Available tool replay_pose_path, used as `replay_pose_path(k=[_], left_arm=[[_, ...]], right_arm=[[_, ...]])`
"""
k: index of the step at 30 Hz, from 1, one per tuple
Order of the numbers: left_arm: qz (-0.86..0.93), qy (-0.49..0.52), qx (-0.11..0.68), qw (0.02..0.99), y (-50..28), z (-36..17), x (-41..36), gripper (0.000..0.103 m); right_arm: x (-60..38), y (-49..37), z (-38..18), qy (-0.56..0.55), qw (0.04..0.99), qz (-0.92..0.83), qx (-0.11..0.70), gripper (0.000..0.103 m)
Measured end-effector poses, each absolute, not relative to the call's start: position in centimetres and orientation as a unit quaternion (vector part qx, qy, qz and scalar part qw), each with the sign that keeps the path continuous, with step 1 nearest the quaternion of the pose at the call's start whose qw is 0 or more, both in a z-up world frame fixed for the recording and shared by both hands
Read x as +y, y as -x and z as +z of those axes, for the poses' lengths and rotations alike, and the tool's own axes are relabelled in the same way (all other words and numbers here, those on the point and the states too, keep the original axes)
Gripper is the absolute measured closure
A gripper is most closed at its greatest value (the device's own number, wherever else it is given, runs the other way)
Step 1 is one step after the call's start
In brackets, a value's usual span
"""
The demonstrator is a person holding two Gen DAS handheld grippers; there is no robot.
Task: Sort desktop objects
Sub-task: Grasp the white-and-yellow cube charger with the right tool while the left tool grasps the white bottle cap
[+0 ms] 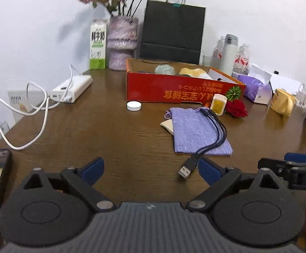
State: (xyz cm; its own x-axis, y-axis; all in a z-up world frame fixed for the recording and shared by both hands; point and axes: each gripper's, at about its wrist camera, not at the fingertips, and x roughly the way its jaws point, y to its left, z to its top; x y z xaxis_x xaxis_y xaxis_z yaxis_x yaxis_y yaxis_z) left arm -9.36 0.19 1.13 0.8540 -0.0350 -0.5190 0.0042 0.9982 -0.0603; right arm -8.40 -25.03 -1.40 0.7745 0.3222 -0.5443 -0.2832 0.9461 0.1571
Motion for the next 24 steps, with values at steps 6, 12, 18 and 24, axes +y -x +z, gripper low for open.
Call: replay_pose_path(k=[6,12,18,24], left_arm=[[0.011,-0.028,0.25,0.968,9.9,0.3,-1.2,0.003],[0.004,-0.003,0.272,0.962,9.0,0.0,-0.5,0.003],[0.003,-0.017,0.277,0.961,8.9,0.0,-1.0,0.003],[-0.004,-0.022,0.279,0.96,8.9,-0.1,-1.2,0.003]], right_arm=[[-24.2,9.5,-1.8,-0.013,0.942,0.181,0.284,0.011],[-24.4,9.1,-2.0,-0.026,0.939,0.178,0.293,0.011],[-24.3,9.0,-2.1,-0.022,0.936,0.186,0.298,0.011],[-24.4,8.8,-2.2,-0.028,0.932,0.193,0.307,0.011]])
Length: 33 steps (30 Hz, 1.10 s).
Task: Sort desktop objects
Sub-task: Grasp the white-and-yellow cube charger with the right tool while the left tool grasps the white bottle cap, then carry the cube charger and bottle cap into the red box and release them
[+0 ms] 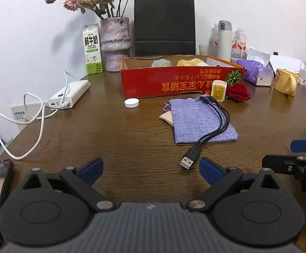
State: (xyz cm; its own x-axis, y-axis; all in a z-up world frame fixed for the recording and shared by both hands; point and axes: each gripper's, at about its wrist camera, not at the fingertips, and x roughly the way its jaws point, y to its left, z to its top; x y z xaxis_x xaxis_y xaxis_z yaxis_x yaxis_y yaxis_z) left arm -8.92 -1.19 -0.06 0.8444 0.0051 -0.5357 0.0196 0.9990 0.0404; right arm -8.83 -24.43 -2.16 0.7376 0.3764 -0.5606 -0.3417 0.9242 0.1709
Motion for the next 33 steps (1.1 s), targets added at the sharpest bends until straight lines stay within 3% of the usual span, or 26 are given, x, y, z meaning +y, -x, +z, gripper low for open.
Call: replay_pose_path(k=[9,11,14,16,20,21,22,24,29,33], left_arm=[[0.008,0.056,0.247,0.967,3.4,3.8,2.0,0.003],[0.021,0.061,0.255,0.965,-0.4,4.0,2.5,0.007],[0.036,0.063,0.28,0.957,-5.1,3.1,2.9,0.021],[0.033,0.069,0.293,0.953,-7.4,2.2,3.0,0.029],[0.037,0.07,0.305,0.949,-9.5,0.8,3.1,0.039],[0.033,0.069,0.312,0.947,-9.9,0.4,3.2,0.052],[0.029,0.071,0.32,0.944,-10.3,0.0,3.3,0.065],[0.034,0.069,0.314,0.946,-10.0,-0.3,3.5,0.073],[0.019,0.082,0.312,0.946,-9.2,-0.1,3.8,0.074],[0.025,0.074,0.289,0.954,-7.9,0.8,3.5,0.074]], right_arm=[[-24.6,4.3,0.2,-0.012,0.939,0.167,0.299,0.011],[-24.3,1.5,1.2,-0.01,0.949,0.15,0.278,0.012],[-23.7,-3.6,1.8,-0.019,0.95,0.148,0.273,0.015],[-23.0,-6.8,1.5,-0.02,0.948,0.144,0.285,0.029],[-22.4,-11.8,0.1,-0.038,0.939,0.124,0.318,0.045],[-22.4,-12.7,-0.2,-0.048,0.937,0.122,0.325,0.055],[-22.5,-13.3,-0.5,-0.054,0.936,0.122,0.327,0.057],[-22.6,-13.5,-0.8,-0.052,0.937,0.125,0.321,0.058],[-23.6,-12.7,-0.4,-0.061,0.938,0.134,0.313,0.071],[-23.4,-11.7,0.8,-0.047,0.946,0.136,0.289,0.072]])
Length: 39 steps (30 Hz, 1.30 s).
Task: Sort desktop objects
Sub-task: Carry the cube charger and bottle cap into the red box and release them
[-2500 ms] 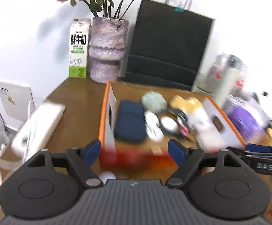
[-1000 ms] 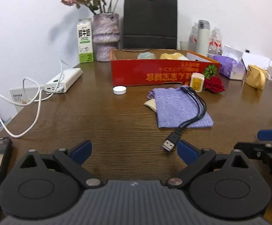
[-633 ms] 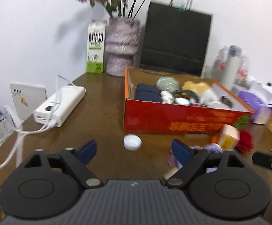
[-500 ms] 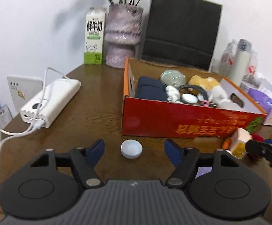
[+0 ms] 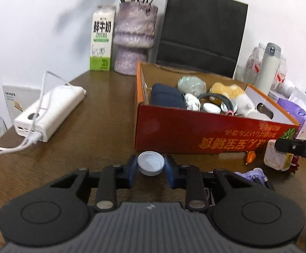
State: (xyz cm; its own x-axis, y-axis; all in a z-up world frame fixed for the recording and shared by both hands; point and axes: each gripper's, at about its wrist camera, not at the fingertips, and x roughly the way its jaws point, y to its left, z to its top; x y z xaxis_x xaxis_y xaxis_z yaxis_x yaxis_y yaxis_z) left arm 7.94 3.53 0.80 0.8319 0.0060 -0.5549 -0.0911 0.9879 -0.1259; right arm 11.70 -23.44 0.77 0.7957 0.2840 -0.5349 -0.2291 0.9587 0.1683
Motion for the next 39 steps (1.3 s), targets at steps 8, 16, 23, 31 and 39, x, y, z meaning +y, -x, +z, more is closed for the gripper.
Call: replay_pose_path(k=[8,16,23,31,39], left_arm=[[-0.02,0.128,0.312,0.941,0.6,3.1,3.9,0.074],[-0.015,0.078,0.315,0.946,8.2,2.7,2.3,0.074],[-0.024,0.054,0.33,0.942,11.4,0.7,0.6,0.074],[-0.019,0.053,0.32,0.946,11.3,0.0,0.8,0.037],[-0.025,0.034,0.323,0.945,10.8,0.4,0.2,0.074]], right_arm=[[-24.4,-2.8,2.4,-0.022,0.948,0.152,0.279,0.072],[-25.9,7.0,0.1,0.005,0.941,0.159,0.299,0.073],[-25.4,10.4,-0.1,0.025,0.943,0.166,0.289,0.072],[-24.9,9.3,-1.7,0.018,0.936,0.147,0.319,0.064],[-24.7,8.8,-1.5,0.022,0.936,0.149,0.319,0.073]])
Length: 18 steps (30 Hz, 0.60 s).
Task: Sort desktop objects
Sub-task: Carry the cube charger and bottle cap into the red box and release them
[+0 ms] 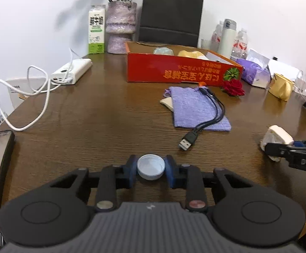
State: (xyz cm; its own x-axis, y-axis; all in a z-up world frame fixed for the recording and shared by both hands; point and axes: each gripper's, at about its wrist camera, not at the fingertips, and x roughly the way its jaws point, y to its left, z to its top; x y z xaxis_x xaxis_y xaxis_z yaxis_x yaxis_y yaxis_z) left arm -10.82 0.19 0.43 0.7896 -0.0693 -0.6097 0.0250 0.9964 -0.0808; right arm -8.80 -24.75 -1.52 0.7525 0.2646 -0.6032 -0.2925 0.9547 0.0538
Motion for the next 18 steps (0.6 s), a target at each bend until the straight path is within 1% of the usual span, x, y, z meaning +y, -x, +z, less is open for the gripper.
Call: replay_pose_path(k=[2,5,9,11,12,15,18], left_arm=[[-0.031,0.036,0.311,0.949,10.3,1.6,0.1,0.074],[-0.038,0.018,0.263,0.964,7.8,4.9,-0.5,0.074],[-0.057,0.015,0.224,0.973,-0.1,9.3,-1.0,0.074],[-0.078,0.016,0.239,0.968,-5.2,10.1,-1.0,0.074],[-0.092,0.022,0.257,0.962,-8.2,10.0,-1.0,0.074],[-0.105,0.025,0.306,0.946,-14.6,8.7,-1.5,0.074],[-0.134,0.057,0.36,0.922,-19.2,6.7,-1.5,0.074]], right_arm=[[-24.6,8.4,-0.7,0.016,0.935,0.163,0.316,0.073],[-24.9,6.2,2.2,-0.02,0.936,0.188,0.299,0.073],[-24.4,0.3,7.7,-0.03,0.951,0.199,0.236,0.073],[-23.6,-3.9,9.6,-0.022,0.956,0.193,0.22,0.073],[-23.2,-6.1,10.0,-0.022,0.954,0.193,0.227,0.072],[-21.7,-13.2,9.4,-0.031,0.934,0.216,0.282,0.072],[-19.7,-19.9,7.1,-0.032,0.91,0.22,0.349,0.072]])
